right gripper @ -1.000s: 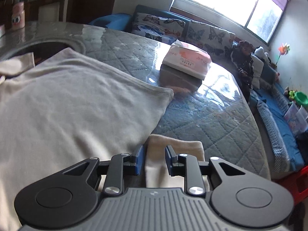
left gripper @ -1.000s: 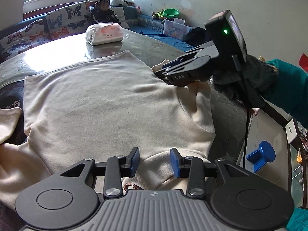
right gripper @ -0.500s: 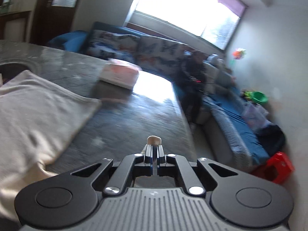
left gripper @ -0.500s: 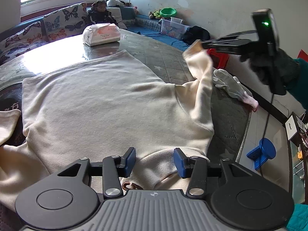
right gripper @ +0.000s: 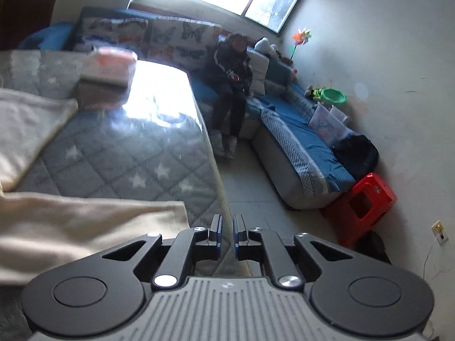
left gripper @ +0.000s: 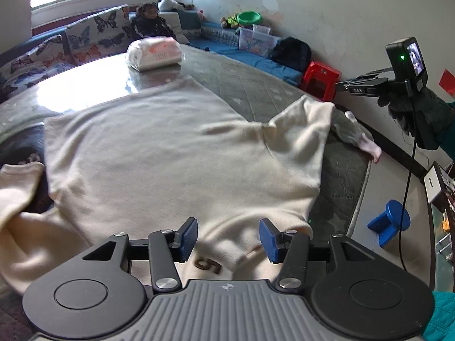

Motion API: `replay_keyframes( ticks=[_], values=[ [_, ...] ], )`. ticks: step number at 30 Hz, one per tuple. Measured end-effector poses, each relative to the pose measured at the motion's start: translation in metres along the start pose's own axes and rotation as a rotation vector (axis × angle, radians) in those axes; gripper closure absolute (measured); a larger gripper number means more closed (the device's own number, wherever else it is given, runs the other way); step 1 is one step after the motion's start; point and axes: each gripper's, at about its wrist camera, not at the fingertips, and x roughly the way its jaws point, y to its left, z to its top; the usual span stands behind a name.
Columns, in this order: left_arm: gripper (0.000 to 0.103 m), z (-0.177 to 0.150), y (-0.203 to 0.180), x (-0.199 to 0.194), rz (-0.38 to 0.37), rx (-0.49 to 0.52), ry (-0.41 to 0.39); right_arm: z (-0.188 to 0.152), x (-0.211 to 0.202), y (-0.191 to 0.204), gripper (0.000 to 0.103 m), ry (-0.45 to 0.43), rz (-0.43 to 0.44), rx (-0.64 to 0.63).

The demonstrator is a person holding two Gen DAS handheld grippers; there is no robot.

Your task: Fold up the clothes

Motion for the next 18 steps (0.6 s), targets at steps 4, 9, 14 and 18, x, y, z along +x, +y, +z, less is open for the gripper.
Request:
replay_keyframes(
  ticks=[4, 9, 14, 18],
  values=[
    [0.051, 0.016, 0.017, -0.007, 0.074, -0.027, -0.043, 0.019, -0.004, 0.015, 0.092, -0.029, 0.139, 0.014],
    [0.051, 0.043, 0.055, -0.004, 0.189, -0.106, -0.076, 0.038, 0.006, 0.056, 0.087, -0.038, 0.310, -0.015],
    [0.052, 0.065, 0.099, 0.008, 0.309, -0.185, -0.083, 0.056, 0.016, 0.091, 0.085, -0.044, 0.414, -0.064],
    [0.053, 0.077, 0.134, 0.023, 0.401, -0.248, -0.083, 0.072, 0.029, 0.117, 0.084, -0.030, 0.474, -0.086]
  ],
)
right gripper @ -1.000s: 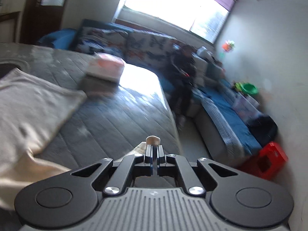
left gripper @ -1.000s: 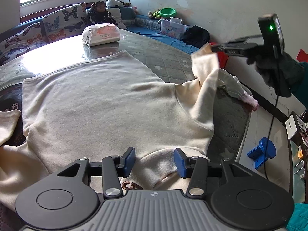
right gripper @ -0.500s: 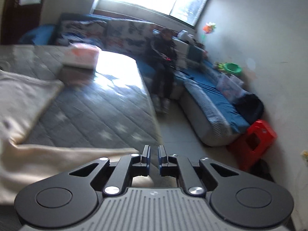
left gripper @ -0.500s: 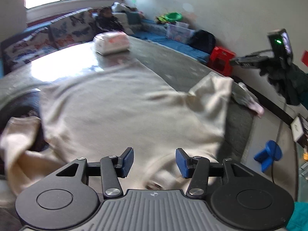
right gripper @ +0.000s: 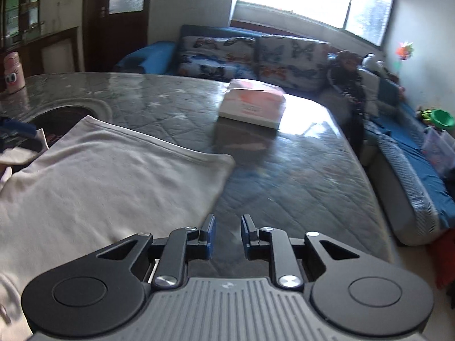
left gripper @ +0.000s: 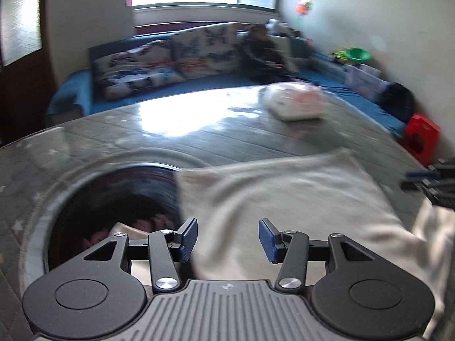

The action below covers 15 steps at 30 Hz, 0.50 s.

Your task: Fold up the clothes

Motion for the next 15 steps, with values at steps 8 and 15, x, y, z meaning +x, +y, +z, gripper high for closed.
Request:
replay_keyframes(
  ticks=[8, 15],
  values=[
    [0.064, 0.016, 0.024, 0.051, 0.038, -0.060, 0.049, 0.020, 0.040, 0.016, 0.080, 0.043, 0.034, -0.029],
    [0.100, 0.011, 0.014, 0.066, 0.065, 0.008, 0.030, 0.026, 0.057, 0.020, 0.078, 0.062, 0.040, -0.050]
  ],
)
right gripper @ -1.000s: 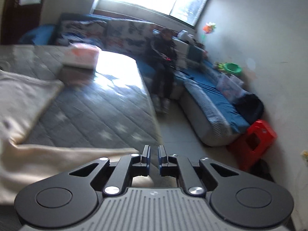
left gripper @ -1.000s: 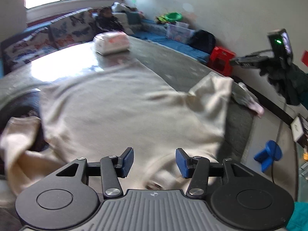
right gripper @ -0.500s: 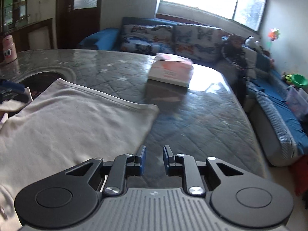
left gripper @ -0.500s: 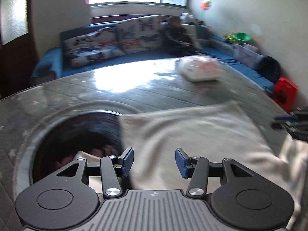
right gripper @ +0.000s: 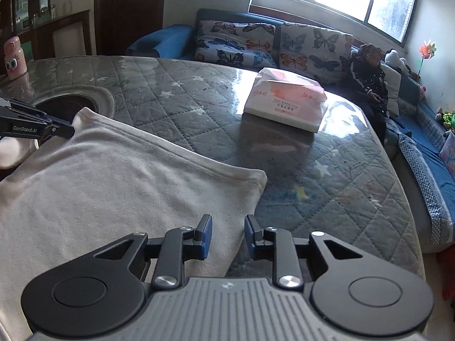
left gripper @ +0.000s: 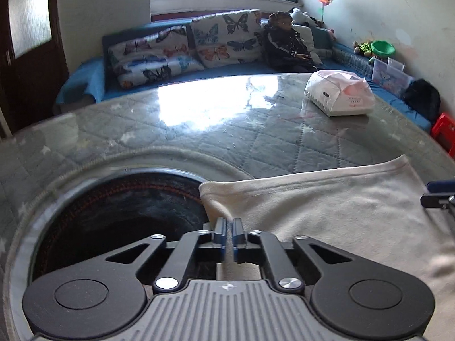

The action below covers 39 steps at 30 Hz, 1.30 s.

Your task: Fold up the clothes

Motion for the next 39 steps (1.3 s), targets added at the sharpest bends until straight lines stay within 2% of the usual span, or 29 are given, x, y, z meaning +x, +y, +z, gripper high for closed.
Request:
replay_keyframes(
  ticks=[2, 12, 17, 21, 24, 26, 29, 34, 39],
  values=[
    [0.101, 0.000, 0.002, 0.000, 0.017, 0.006, -0.011, 0.002, 0.004, 0.002, 0.075, 0.001, -0.003, -0.010],
    [0.101, 0.014, 0.043, 0.011, 0.090, -0.047, -0.015, 0.038, 0.038, 0.032, 0.074, -0.022, 0.006, -0.093],
    [0.098, 0.031, 0.070, 0.020, 0.055, -0.112, 0.011, 0.058, 0.059, 0.044, 0.074, -0.042, -0.012, -0.096],
    [0.091, 0.032, 0.091, 0.003, 0.027, -0.143, -0.013, 0.065, 0.061, 0.051, 0.074, -0.060, -0.025, -0.110],
    [0.090, 0.017, 0.093, -0.021, 0.004, -0.102, -0.021, 0.062, 0.049, 0.058, 0.073, -0.079, 0.002, -0.117],
    [0.075, 0.008, 0.094, -0.036, -0.012, -0.074, -0.026, 0.059, 0.037, 0.065, 0.069, -0.092, 0.038, -0.123],
    [0.063, -0.012, 0.081, -0.052, -0.015, 0.004, -0.015, 0.053, 0.021, 0.076, 0.061, -0.104, 0.082, -0.132],
    [0.063, -0.039, 0.057, -0.058, 0.014, 0.123, 0.011, 0.032, 0.001, 0.098, 0.047, -0.109, 0.144, -0.120],
    [0.064, -0.048, 0.061, -0.051, 0.027, 0.116, 0.025, 0.009, -0.003, 0.106, 0.040, -0.101, 0.182, -0.043]
  ],
)
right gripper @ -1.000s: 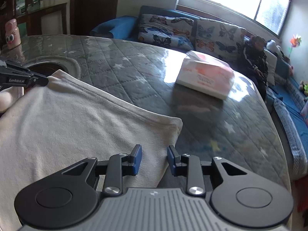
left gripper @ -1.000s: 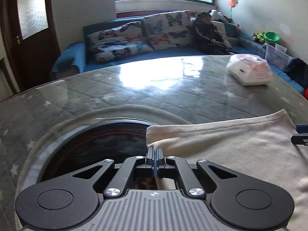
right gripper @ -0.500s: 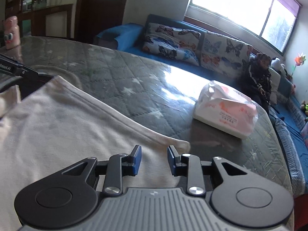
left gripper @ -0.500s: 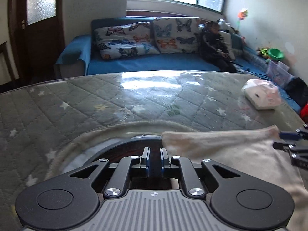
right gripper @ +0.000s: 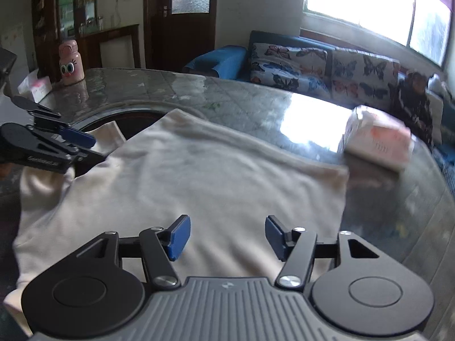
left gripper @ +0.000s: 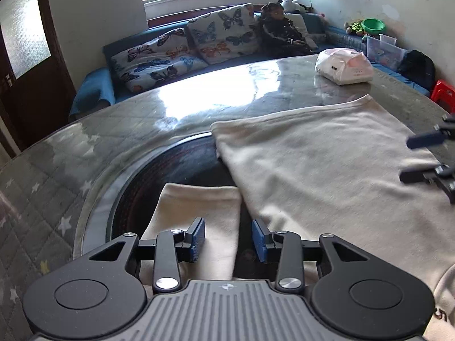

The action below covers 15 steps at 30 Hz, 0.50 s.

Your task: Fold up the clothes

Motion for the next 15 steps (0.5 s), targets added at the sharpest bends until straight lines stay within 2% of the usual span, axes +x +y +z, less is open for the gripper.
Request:
replay_keyframes(
  ticks=[3, 5, 8, 10, 13, 15],
  values=[
    [0.070, -0.004, 0.002, 0.003, 0.005, 0.006, -0.002, -0.012, 0.000, 0.002, 0.032, -0.014, -0.011, 0.030],
    [0.085, -0.006, 0.003, 0.003, 0.007, 0.007, -0.013, -0.016, 0.002, 0.002, 0.028, -0.018, -0.015, 0.054],
    [0.098, -0.008, 0.005, 0.000, 0.018, -0.006, -0.028, -0.020, 0.003, 0.000, 0.020, -0.037, -0.018, 0.080],
    [0.098, -0.010, 0.015, -0.009, 0.016, -0.073, -0.063, -0.022, 0.003, 0.001, 0.016, -0.043, -0.020, 0.084],
    [0.099, -0.015, 0.038, -0.033, 0.027, -0.210, -0.139, -0.026, 0.004, 0.001, 0.004, -0.051, -0.021, 0.087],
    [0.099, -0.023, 0.056, -0.055, 0.049, -0.304, -0.190, -0.027, 0.005, 0.002, 0.002, -0.054, -0.017, 0.081]
  ],
)
